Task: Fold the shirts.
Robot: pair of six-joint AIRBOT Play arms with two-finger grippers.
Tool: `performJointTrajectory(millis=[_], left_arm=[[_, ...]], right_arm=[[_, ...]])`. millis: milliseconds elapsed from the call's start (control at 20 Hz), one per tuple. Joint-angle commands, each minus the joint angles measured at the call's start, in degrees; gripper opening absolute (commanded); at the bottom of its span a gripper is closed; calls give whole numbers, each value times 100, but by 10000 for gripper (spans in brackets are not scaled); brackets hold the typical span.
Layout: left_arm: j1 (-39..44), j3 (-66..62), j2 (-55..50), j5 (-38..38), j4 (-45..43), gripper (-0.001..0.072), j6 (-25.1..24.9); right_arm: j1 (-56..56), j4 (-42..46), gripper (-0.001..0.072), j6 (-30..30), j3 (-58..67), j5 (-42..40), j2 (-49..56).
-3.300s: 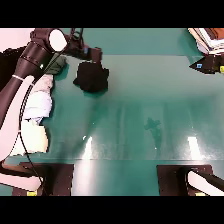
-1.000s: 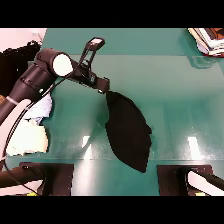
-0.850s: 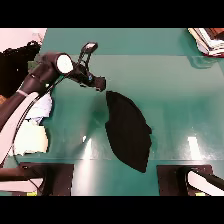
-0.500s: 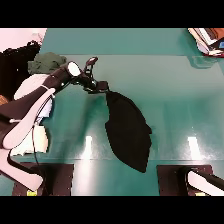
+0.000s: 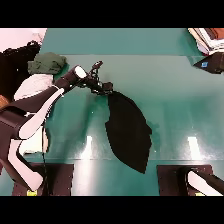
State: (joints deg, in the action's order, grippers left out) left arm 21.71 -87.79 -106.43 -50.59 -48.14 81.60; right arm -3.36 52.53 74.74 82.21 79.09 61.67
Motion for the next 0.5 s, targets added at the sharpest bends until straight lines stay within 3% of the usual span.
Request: performJointTrajectory(millis=[0, 50, 100, 250, 450], left_arm=[[76, -26, -20, 87, 33, 356, -201], [0, -85, -15, -4, 24, 87, -212], [-136, -203, 22, -199, 11, 26, -225], [-756, -734, 339, -859, -201, 25, -225], [-1523, -1016, 1314, -1012, -896, 25, -243]], right_arm=[[-4, 2, 15, 7, -581, -262, -205], [-4, 11, 15, 7, -688, -254, -243], [-4, 17, 14, 7, -800, -258, -282], [-2, 17, 14, 7, -1394, -251, -393], [96, 15, 14, 4, -2710, -402, -361]])
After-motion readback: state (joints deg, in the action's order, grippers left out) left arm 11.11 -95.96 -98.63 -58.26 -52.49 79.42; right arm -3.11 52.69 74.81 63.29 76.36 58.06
